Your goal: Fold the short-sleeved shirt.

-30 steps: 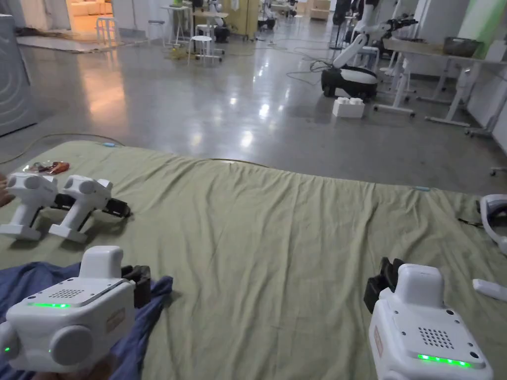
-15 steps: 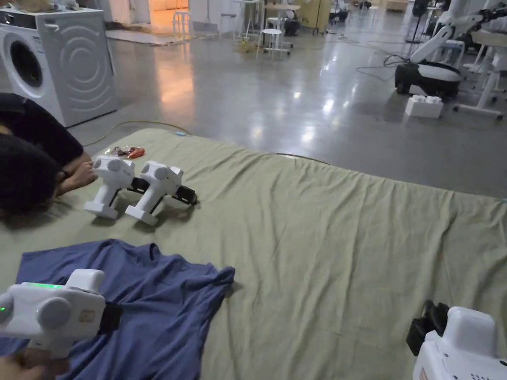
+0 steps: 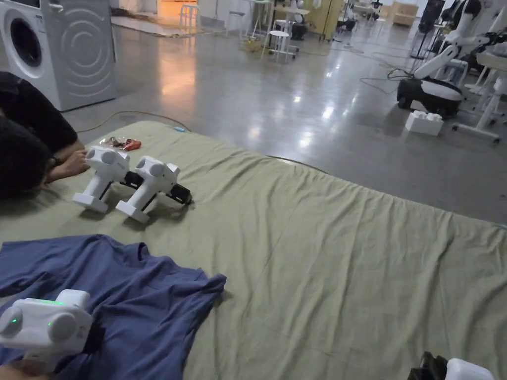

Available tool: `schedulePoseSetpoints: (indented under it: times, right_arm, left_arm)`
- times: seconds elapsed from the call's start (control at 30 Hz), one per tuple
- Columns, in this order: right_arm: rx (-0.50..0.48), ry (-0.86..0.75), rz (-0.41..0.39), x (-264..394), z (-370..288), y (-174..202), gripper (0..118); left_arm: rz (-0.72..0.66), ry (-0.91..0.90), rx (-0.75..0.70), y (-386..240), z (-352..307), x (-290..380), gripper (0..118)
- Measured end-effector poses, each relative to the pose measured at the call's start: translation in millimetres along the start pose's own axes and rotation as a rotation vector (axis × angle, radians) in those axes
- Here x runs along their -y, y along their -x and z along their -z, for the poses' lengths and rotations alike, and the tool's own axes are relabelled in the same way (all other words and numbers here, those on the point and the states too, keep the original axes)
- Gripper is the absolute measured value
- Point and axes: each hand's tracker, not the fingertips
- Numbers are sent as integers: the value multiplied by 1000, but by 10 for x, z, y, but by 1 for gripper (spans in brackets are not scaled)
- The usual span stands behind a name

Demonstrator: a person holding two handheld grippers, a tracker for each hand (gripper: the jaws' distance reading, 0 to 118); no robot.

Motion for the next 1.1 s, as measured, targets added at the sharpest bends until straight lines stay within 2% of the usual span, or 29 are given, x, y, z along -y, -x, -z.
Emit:
schedulePoseSetpoints:
  times: [0.03,0.1,0.17,0.2,0.33,0.4,0.47,0.5,0.63,0.73,0.9,1.1]
  right_arm:
    - [1,4,0,19,11,-6,17]
    - [5,13,1,45,27,-8,17]
    - [6,25,2,62,29,-14,17]
    - [4,27,2,71,25,-21,17]
    - [10,24,-1,102,-13,-60,17]
    - [14,25,6,97,-22,-87,17]
    - [22,23,20,94,-39,-113,17]
    - [24,20,25,93,-54,-127,17]
    - [32,7,21,97,-115,-181,17]
    - [39,-7,21,76,-173,-238,17]
    - [62,-46,39,-7,-274,-355,17]
    - [85,-102,57,-132,-399,-531,17]
  left_arm:
    - [25,-19,-7,-61,-26,30,60]
    - [66,-65,42,-161,-33,81,19]
    - [102,-52,-27,-282,-45,101,11]
    - [104,-49,-5,-276,-37,87,6]
    - [17,-56,58,-111,-132,10,5]
    - [-65,-112,113,-36,-238,-25,5]
    - [-109,-175,92,-26,-388,-57,5]
    - [-113,-206,129,-21,-462,-78,5]
    - [-54,-326,136,-162,-749,-247,4]
    - [-85,-407,208,-287,-996,-387,4]
    - [30,-567,275,-670,-1581,-664,4]
    - [110,-714,478,-1276,-2328,-933,4]
